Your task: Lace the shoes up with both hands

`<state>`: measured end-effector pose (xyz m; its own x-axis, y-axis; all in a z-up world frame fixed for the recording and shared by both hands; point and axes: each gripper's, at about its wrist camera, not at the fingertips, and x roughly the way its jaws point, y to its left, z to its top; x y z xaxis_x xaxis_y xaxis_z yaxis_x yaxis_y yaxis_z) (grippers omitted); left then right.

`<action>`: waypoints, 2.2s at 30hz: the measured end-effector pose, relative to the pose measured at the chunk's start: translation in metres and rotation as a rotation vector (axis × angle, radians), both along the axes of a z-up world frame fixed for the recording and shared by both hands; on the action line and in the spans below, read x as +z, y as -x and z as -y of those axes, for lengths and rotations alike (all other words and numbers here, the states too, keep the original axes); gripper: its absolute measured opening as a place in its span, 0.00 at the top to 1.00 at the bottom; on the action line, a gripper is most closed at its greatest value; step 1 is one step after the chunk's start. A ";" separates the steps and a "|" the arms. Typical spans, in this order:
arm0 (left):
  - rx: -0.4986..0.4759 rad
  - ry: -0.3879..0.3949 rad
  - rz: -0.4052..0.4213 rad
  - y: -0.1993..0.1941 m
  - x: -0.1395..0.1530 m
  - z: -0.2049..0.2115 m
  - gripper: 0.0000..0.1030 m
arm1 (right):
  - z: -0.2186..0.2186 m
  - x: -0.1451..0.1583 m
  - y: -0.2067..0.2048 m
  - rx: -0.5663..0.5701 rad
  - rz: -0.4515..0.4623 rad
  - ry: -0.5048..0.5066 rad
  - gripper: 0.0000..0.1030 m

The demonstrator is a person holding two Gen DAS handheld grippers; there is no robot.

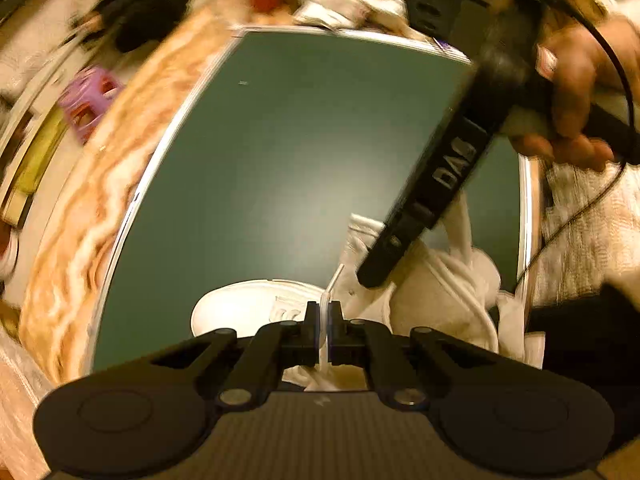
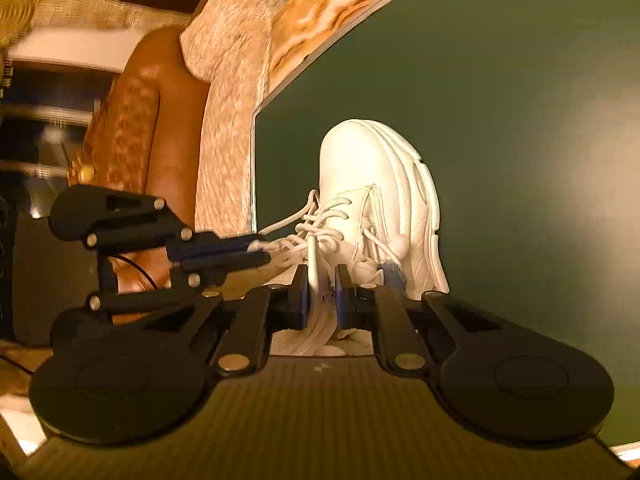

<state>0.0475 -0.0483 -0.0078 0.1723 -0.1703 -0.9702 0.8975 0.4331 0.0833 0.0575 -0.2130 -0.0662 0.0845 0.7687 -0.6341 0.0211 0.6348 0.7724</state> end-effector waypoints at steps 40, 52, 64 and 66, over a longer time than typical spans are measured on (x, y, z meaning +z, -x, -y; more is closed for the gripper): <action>0.199 -0.339 -0.607 -0.087 -0.087 0.042 0.98 | 0.040 -0.065 0.039 -0.373 -0.231 -0.361 0.77; 0.132 -0.373 -0.626 -0.081 -0.093 0.042 0.98 | 0.033 -0.023 0.029 -0.177 0.001 -0.163 0.86; 0.080 -0.414 -0.663 -0.084 -0.093 0.050 0.98 | 0.034 -0.034 0.030 -0.254 -0.075 -0.209 0.87; 0.072 -0.430 -0.679 -0.086 -0.097 0.052 0.98 | 0.033 -0.033 0.031 -0.255 -0.074 -0.209 0.87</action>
